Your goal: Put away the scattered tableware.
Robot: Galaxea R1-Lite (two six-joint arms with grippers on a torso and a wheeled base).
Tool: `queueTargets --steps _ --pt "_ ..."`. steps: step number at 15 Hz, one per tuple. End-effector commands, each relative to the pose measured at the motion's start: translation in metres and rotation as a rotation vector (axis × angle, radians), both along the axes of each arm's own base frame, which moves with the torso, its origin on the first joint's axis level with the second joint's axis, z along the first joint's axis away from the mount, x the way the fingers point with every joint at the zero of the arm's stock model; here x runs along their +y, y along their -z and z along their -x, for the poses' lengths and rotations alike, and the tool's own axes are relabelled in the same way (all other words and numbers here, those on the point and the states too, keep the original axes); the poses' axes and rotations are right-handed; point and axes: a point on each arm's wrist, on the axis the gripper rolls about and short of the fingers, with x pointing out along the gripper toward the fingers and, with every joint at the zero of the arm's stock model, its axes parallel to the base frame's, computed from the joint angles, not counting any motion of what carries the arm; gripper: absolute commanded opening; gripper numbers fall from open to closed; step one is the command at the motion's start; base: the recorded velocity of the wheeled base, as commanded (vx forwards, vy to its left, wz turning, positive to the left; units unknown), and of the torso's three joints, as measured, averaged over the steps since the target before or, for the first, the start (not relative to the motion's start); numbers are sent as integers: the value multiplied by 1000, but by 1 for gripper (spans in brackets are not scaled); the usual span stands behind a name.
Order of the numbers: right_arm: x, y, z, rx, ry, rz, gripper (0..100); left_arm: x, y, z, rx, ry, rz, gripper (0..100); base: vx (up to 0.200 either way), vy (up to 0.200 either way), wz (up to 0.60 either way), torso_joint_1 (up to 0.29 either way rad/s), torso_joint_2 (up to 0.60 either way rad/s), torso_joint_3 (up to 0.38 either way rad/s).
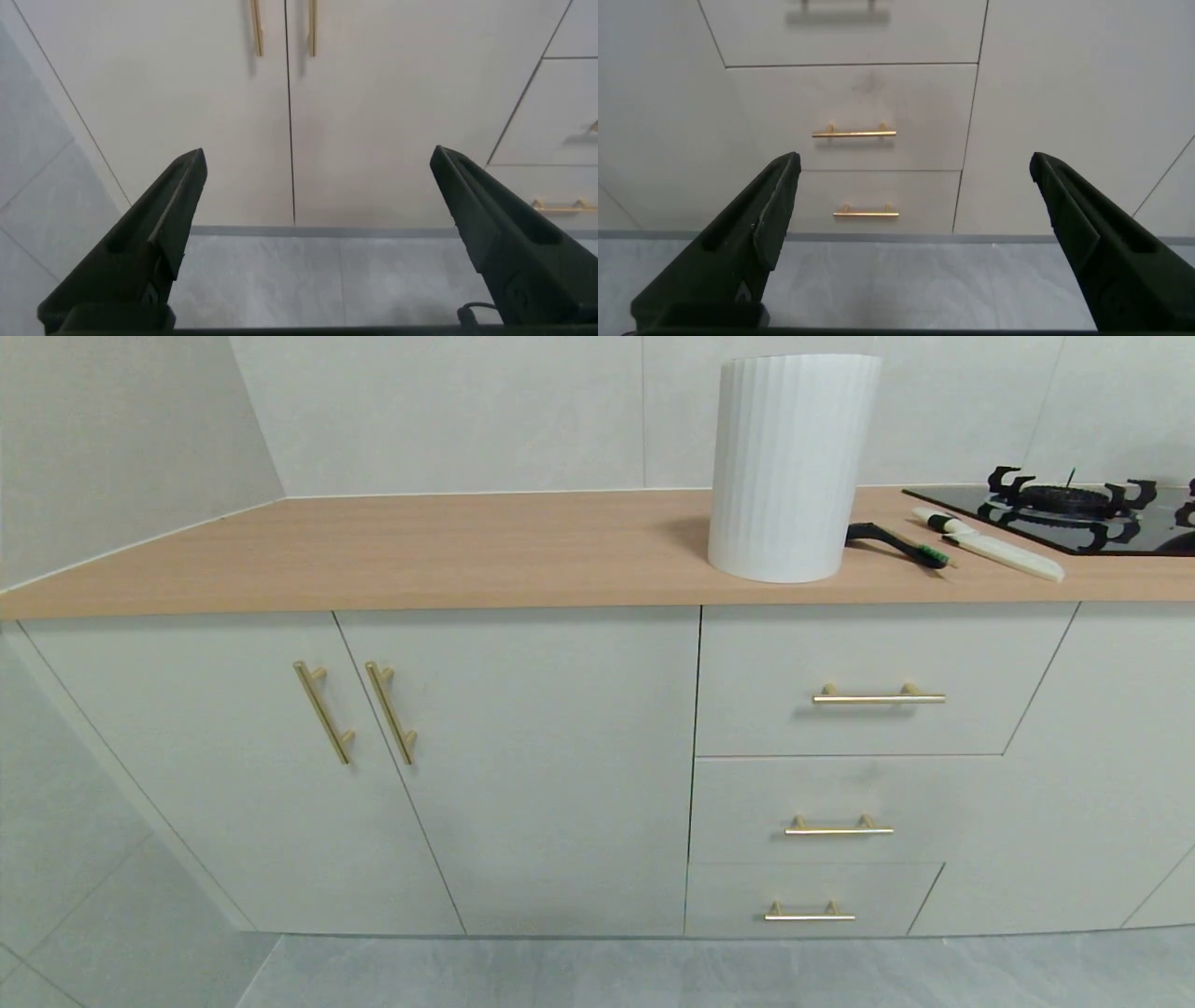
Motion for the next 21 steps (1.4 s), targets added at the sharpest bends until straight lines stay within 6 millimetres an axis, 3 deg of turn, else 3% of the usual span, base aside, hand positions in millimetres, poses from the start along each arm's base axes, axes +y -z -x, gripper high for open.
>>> queueTargets --steps 1,8,9,10,11,16,21 --pt "0 0 0 1 0 2 100 0 0 0 1 0 1 100 0 0 0 0 0 0" --pt "0 0 0 1 1 8 100 0 0 0 1 -1 1 100 0 0 0 0 0 0" --pt "0 -7 1 -36 5 1 100 0 0 0 1 0 1 100 0 0 0 0 0 0" --pt "0 -32 9 -140 -10 -26 100 0 0 0 1 0 1 100 0 0 0 0 0 0" --pt "0 -38 8 -118 -24 -41 100 0 0 0 1 0 1 100 0 0 0 0 0 0" --pt "2 -54 -32 196 -111 -40 100 0 0 0 1 0 1 100 0 0 0 0 0 0" --pt "6 -88 -94 419 -141 -25 100 0 0 0 1 0 1 100 0 0 0 0 0 0"
